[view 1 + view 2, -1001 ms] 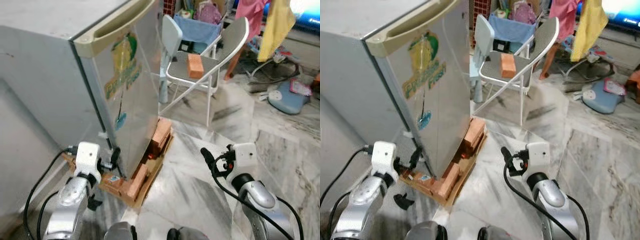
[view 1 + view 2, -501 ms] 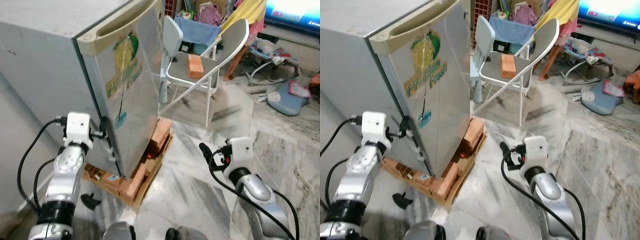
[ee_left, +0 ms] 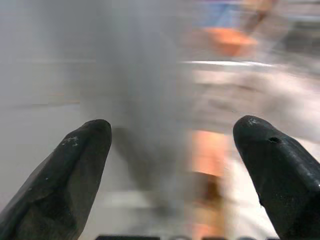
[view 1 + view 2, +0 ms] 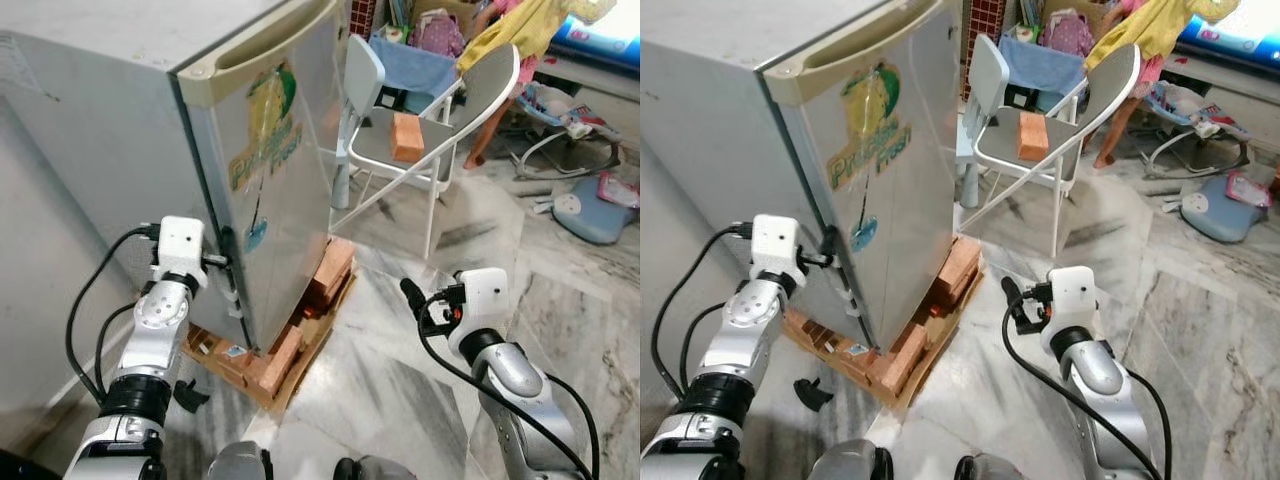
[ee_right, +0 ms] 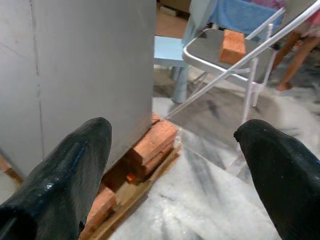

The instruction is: Restocking fridge

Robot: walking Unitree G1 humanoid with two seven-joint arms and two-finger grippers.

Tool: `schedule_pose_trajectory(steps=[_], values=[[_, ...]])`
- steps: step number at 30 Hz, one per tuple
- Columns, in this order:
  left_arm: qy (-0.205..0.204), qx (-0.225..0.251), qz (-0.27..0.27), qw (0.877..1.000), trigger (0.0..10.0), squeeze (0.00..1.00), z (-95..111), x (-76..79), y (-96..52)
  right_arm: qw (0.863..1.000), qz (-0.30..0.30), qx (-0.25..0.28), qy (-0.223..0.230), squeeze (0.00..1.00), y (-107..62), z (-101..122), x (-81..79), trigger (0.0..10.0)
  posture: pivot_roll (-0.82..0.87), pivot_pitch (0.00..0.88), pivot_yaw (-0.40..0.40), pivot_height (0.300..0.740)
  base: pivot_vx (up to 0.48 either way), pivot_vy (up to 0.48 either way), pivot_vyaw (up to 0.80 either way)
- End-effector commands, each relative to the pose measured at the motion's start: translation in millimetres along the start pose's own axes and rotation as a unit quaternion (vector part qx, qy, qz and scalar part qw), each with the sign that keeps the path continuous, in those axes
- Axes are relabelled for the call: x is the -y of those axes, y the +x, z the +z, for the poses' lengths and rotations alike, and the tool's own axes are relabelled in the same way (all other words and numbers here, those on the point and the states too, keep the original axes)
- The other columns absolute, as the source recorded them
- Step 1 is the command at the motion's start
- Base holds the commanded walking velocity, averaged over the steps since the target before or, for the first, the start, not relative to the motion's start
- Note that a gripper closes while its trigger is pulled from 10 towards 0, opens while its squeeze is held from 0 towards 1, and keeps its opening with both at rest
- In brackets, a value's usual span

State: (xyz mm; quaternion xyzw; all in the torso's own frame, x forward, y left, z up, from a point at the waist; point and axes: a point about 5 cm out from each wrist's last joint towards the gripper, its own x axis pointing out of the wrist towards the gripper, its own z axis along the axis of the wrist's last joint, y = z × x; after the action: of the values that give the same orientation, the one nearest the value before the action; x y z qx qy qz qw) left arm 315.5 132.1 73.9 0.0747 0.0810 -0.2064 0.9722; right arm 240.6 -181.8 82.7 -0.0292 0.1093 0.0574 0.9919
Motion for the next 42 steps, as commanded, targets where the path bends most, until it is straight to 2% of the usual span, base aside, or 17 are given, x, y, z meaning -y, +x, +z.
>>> schedule_pose_trajectory(steps=[1,4,7,9,12,15,16,18,19,21,23,25,29,33,34,36,42], values=[[0.026,0.002,-0.118,0.993,10.0,0.00,6,35.9,4.9,0.998,-0.053,-0.001,-0.014,0.00,-4.5,-1,13.7,10.0,0.08,0.036,-0.055,0.740,0.000,0.000,0.00],[0.033,0.019,-0.208,0.977,10.0,0.00,15,70.3,3.3,0.994,-0.110,-0.021,-0.006,0.00,-10.1,-9,26.4,10.0,0.07,0.036,-0.048,0.740,0.000,0.000,0.00],[0.016,0.040,-0.277,0.960,10.0,0.00,28,100.4,-2.9,0.989,-0.146,-0.028,-0.010,0.00,-14.5,-12,35.0,10.0,0.07,0.037,-0.040,0.740,0.000,0.000,0.00],[0.016,0.048,-0.293,0.955,10.0,0.00,31,109.7,-6.8,0.987,-0.155,-0.027,-0.011,0.00,-15.3,-12,37.0,10.0,0.07,0.037,-0.037,0.740,0.000,0.000,0.00],[0.007,0.051,-0.291,0.955,10.0,0.00,30,110.3,-10.3,0.987,-0.160,-0.027,-0.010,0.00,-14.9,-13,37.4,10.0,0.07,0.037,-0.035,0.740,0.000,0.000,0.00],[0.008,0.050,-0.202,0.978,10.0,0.00,22,81.3,-8.6,0.987,-0.161,-0.025,-0.006,0.00,-13.2,-13,35.7,10.0,0.08,0.039,-0.032,0.740,0.000,0.000,0.00],[0.005,0.042,-0.144,0.989,10.0,0.00,15,60.8,-9.9,0.986,-0.162,-0.025,-0.006,0.00,-12.5,-13,34.8,10.0,0.08,0.040,-0.029,0.740,0.000,0.000,0.00],[-0.007,0.040,-0.119,0.992,10.0,0.00,12,48.1,-15.3,0.986,-0.163,-0.026,-0.006,0.00,-12.1,-14,34.2,10.0,0.08,0.040,-0.029,0.740,0.000,0.000,0.00],[-0.008,0.036,-0.079,0.996,10.0,0.00,9,33.5,-22.1,0.986,-0.164,-0.027,-0.005,0.00,-11.6,-15,33.7,10.0,0.08,0.040,-0.029,0.740,0.000,0.000,0.00],[-0.008,0.032,-0.063,0.997,10.0,0.00,6,25.5,-29.5,0.986,-0.165,-0.027,-0.004,0.00,-11.3,-15,33.3,10.0,0.09,0.043,-0.026,0.740,0.000,0.000,0.00],[-0.022,0.015,-0.029,0.999,10.0,0.00,-5,10.3,-48.6,0.986,-0.165,-0.027,-0.004,0.00,-10.6,-15,32.8,10.0,0.10,0.046,-0.026,0.740,0.000,0.000,0.00],[-0.028,0.009,-0.019,0.999,10.0,0.00,-9,6.7,-54.1,0.986,-0.166,-0.027,-0.003,0.00,-10.5,-15,33.0,10.0,0.10,0.047,-0.026,0.740,0.000,0.000,0.00],[-0.030,-0.016,0.004,0.999,10.0,0.00,-26,-3.6,-75.8,0.986,-0.163,-0.031,-0.004,0.00,-9.2,-16,32.8,10.0,0.11,0.052,-0.034,0.740,0.000,0.000,0.00],[-0.019,-0.018,0.039,0.999,10.0,0.00,-30,-13.1,-76.6,0.986,-0.161,-0.032,-0.004,0.00,-8.1,-17,32.6,10.0,0.11,0.053,-0.037,0.740,0.000,0.000,0.00],[-0.022,-0.015,0.074,0.997,10.0,0.00,-30,-24.1,-71.8,0.987,-0.159,-0.032,-0.004,0.00,-6.3,-16,31.9,10.0,0.11,0.052,-0.043,0.740,0.000,0.000,0.00],[-0.022,-0.007,0.099,0.995,10.0,0.00,-27,-34.5,-64.4,0.987,-0.156,-0.028,0.000,0.00,-4.1,-14,30.8,10.0,0.10,0.051,-0.047,0.740,0.000,0.000,0.00],[-0.023,0.016,0.119,0.992,10.0,0.00,-14,-44.9,-49.2,0.988,-0.150,-0.022,0.008,0.00,-2.3,-11,29.9,10.0,0.09,0.050,-0.054,0.740,0.000,0.000,0.00]])
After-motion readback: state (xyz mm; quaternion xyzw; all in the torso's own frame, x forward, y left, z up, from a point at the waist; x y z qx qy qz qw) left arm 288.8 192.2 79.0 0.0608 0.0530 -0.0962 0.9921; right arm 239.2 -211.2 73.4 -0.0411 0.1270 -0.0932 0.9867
